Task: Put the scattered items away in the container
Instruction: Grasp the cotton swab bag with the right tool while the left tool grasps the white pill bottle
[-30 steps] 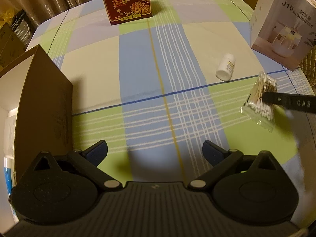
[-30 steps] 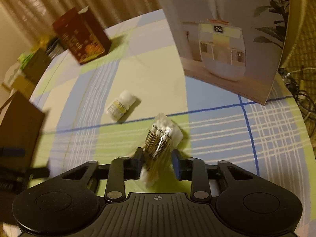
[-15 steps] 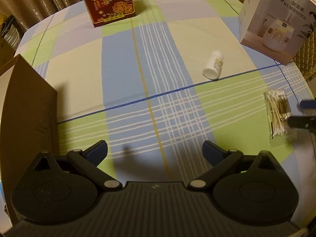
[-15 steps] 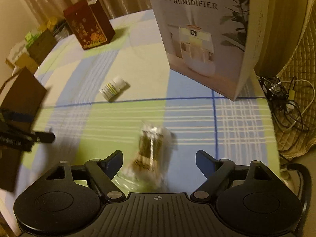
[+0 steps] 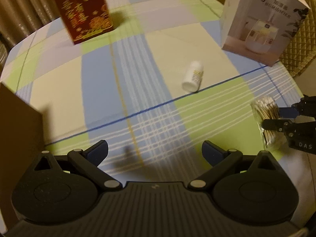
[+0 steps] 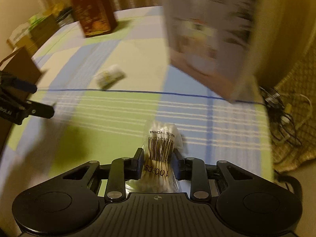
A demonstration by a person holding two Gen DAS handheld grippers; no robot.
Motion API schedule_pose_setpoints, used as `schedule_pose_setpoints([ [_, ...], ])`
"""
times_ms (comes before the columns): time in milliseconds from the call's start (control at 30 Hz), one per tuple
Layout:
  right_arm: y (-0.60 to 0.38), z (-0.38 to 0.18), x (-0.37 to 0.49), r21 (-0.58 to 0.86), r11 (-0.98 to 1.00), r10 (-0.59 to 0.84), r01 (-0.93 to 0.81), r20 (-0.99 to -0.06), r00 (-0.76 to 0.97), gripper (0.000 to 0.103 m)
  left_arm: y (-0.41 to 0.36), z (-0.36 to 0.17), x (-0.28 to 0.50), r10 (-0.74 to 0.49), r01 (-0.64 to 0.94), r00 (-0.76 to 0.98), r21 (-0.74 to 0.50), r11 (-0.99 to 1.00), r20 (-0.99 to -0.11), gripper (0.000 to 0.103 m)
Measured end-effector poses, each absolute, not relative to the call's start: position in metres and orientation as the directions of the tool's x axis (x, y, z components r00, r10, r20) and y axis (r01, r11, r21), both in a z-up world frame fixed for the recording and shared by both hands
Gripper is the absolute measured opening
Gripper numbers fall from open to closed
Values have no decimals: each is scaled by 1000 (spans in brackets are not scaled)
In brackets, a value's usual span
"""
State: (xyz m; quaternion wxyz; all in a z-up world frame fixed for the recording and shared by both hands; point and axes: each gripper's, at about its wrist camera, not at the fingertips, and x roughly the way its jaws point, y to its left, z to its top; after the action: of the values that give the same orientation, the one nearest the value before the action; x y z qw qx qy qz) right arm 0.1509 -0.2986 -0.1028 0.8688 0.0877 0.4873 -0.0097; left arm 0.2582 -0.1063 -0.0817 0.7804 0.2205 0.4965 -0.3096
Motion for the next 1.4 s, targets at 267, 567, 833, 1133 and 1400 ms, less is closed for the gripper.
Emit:
schedule_pose_setpoints([
  [267,-316,-98,142,162,977,64,136,-838,542,32,-146,-88,272,-353,775,284,-3,632,-891,86],
  [567,-318,-100,142,180,975,77,131,-827,557,32,-200,-108,301,-399,838,263,3,545,-879,53],
  [833,-317,-100,143,182,976,82,123,-822,563,32,-198,-120,300,-395,844,235,-15,537,-888,22],
  [1133,-311,-101,144,145,985,68,93,-823,564,32,-157,-119,272,-345,808,224,-24,589,-911,22],
  [1400,-297,-102,143,53,998,23,36,-821,570,32,-129,-117,242,-304,781,224,-16,624,-926,22],
])
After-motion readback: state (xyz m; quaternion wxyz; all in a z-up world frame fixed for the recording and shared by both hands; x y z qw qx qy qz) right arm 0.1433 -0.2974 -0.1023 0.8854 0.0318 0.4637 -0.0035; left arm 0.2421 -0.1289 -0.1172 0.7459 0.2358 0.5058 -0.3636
